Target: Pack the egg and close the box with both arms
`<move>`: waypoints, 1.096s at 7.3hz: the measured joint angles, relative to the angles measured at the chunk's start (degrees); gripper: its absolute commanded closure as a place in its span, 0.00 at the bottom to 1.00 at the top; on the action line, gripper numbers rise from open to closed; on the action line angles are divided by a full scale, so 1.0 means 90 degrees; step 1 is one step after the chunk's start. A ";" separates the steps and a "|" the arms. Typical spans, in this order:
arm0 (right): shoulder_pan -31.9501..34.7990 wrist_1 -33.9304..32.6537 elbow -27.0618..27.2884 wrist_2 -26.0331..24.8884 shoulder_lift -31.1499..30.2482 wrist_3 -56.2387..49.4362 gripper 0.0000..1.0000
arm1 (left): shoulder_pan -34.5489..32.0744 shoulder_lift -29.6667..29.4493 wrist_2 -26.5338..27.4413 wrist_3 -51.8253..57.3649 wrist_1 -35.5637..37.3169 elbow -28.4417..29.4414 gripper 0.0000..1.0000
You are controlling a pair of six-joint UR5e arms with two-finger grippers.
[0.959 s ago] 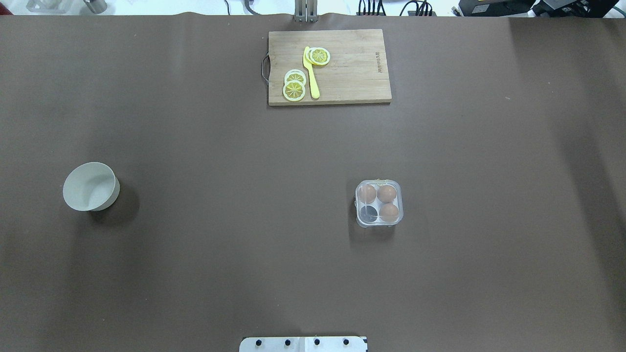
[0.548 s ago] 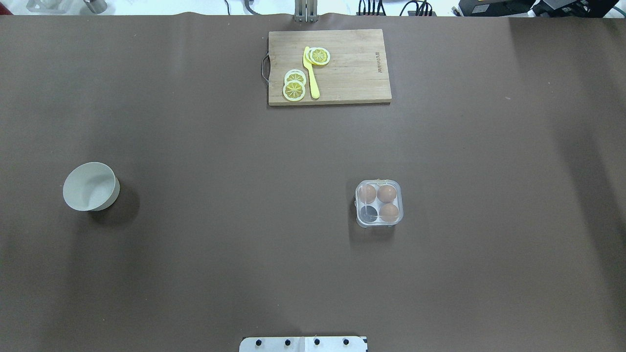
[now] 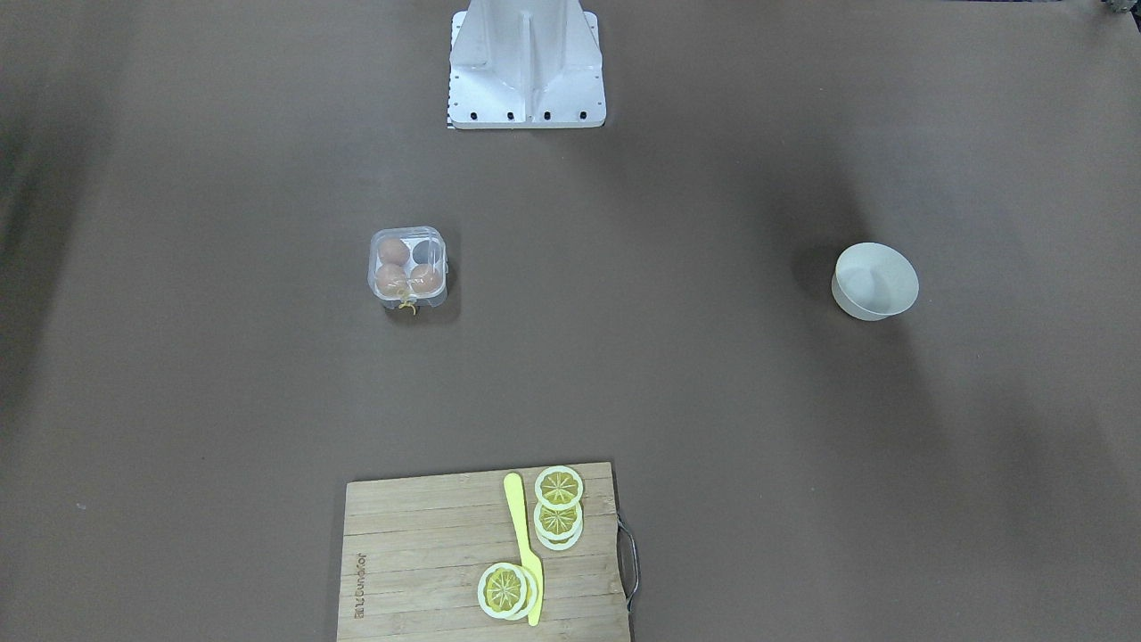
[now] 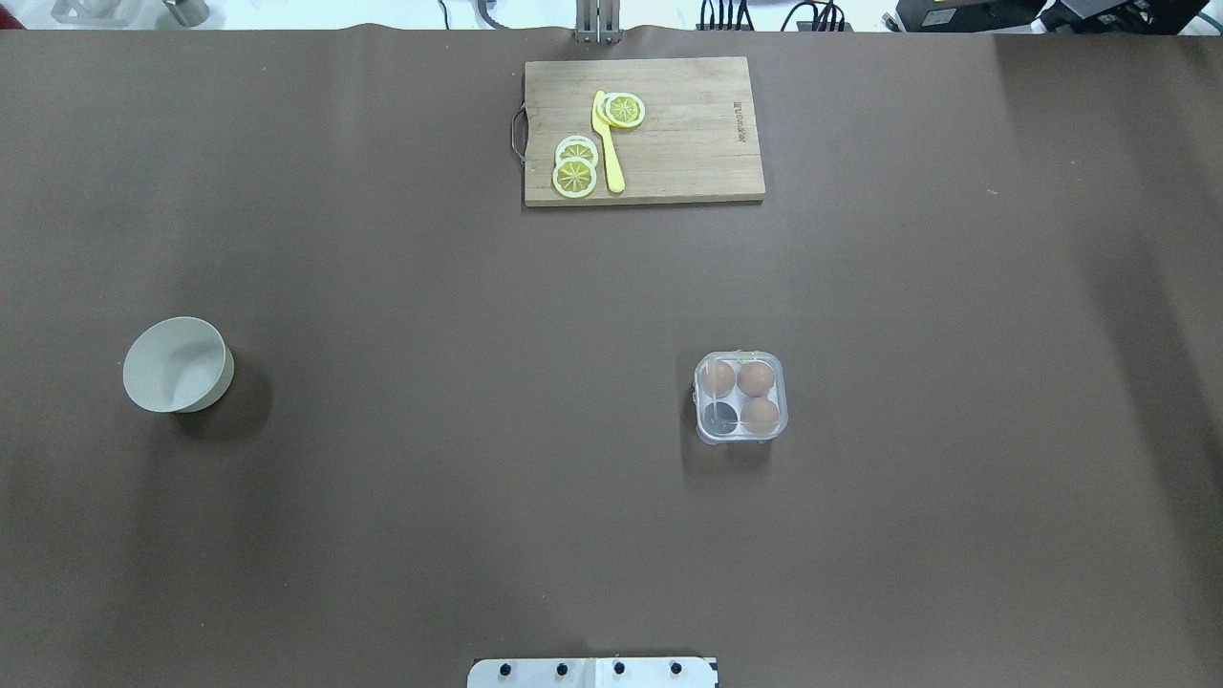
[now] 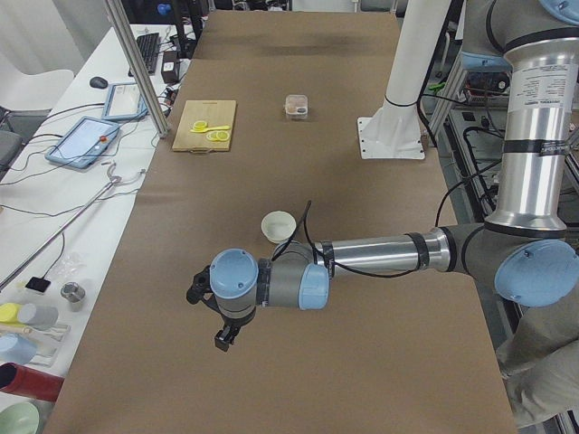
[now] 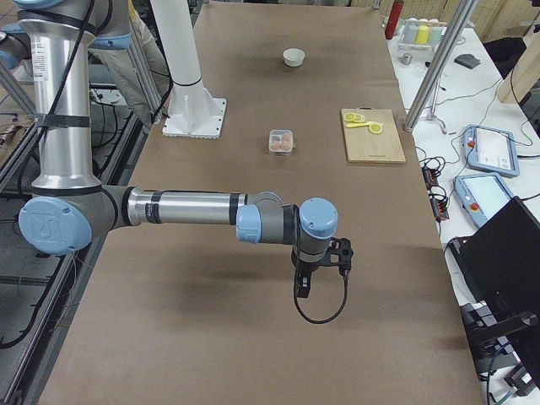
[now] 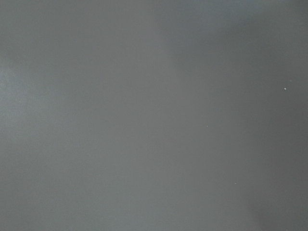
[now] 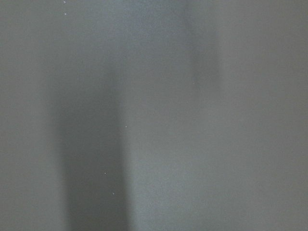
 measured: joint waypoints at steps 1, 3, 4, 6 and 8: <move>0.0000 0.0004 0.0000 -0.0006 0.0001 -0.0002 0.00 | -0.0013 0.0001 -0.0002 0.0004 -0.0004 0.0000 0.03; 0.0000 0.0007 -0.0004 -0.0011 0.0000 -0.0006 0.00 | -0.0022 0.0027 -0.0004 0.0010 -0.0025 0.0000 0.03; 0.0000 0.0008 -0.0003 -0.0011 -0.0002 -0.0010 0.00 | -0.0038 0.0064 -0.0009 0.0016 -0.0053 0.0000 0.03; 0.0000 0.0008 0.0000 -0.0011 -0.0003 -0.0011 0.00 | -0.0097 0.0181 -0.0041 0.0144 -0.0074 -0.0006 0.03; 0.0000 0.0008 0.0000 -0.0011 -0.0003 -0.0009 0.00 | -0.0133 0.0224 -0.0051 0.0228 -0.0070 -0.0013 0.03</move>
